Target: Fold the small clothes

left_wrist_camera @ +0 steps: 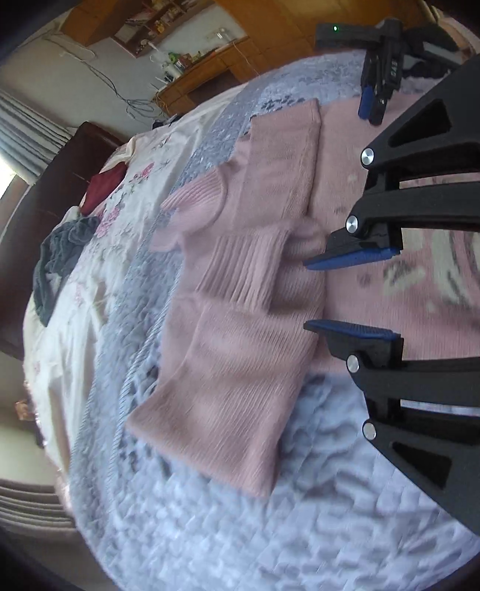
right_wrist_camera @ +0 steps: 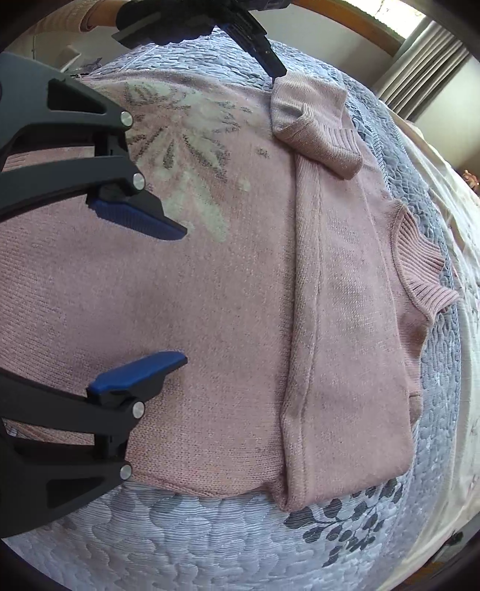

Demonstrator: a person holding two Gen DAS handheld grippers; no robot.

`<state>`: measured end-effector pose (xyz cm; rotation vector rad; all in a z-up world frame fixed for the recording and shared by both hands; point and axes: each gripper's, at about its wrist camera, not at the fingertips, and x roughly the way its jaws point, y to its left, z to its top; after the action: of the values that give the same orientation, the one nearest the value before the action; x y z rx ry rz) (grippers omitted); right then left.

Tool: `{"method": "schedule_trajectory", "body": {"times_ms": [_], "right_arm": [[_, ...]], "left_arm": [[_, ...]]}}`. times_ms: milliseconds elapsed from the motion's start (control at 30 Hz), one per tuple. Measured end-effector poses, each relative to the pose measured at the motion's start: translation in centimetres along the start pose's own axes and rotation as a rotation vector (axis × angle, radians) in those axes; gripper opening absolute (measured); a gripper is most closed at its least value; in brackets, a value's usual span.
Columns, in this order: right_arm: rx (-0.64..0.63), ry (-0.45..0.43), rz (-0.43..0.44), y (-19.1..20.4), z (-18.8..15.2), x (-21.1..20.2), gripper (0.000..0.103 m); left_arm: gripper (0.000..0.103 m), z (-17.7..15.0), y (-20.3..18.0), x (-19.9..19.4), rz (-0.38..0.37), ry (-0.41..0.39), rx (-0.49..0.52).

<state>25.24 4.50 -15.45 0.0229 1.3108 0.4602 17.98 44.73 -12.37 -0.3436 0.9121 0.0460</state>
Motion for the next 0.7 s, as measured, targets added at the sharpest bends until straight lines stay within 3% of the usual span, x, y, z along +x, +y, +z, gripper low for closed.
{"method": "schedule_trajectory", "body": {"times_ms": [167, 300, 467, 600, 700], "right_arm": [[0.007, -0.003, 0.066, 3.1, 2.2, -0.2, 0.063], [-0.029, -0.001, 0.078, 6.3, 4.4, 0.0, 0.063], [-0.042, 0.023, 0.12, 9.3, 7.0, 0.8, 0.063], [-0.031, 0.045, 0.167, 11.9, 9.4, 2.5, 0.063], [0.019, 0.077, 0.225, 13.1, 11.2, 4.3, 0.063]], "left_arm": [[0.03, 2.9, 4.4, 1.2, 0.154, -0.001, -0.032], [0.03, 2.7, 5.5, 4.1, 0.199, 0.059, -0.005], [0.03, 1.8, 5.8, 6.0, 0.192, 0.078, 0.022], [0.029, 2.2, 7.1, 5.0, 0.116, 0.07, -0.077], [0.029, 2.3, 7.9, 2.7, 0.078, 0.005, -0.152]]}}
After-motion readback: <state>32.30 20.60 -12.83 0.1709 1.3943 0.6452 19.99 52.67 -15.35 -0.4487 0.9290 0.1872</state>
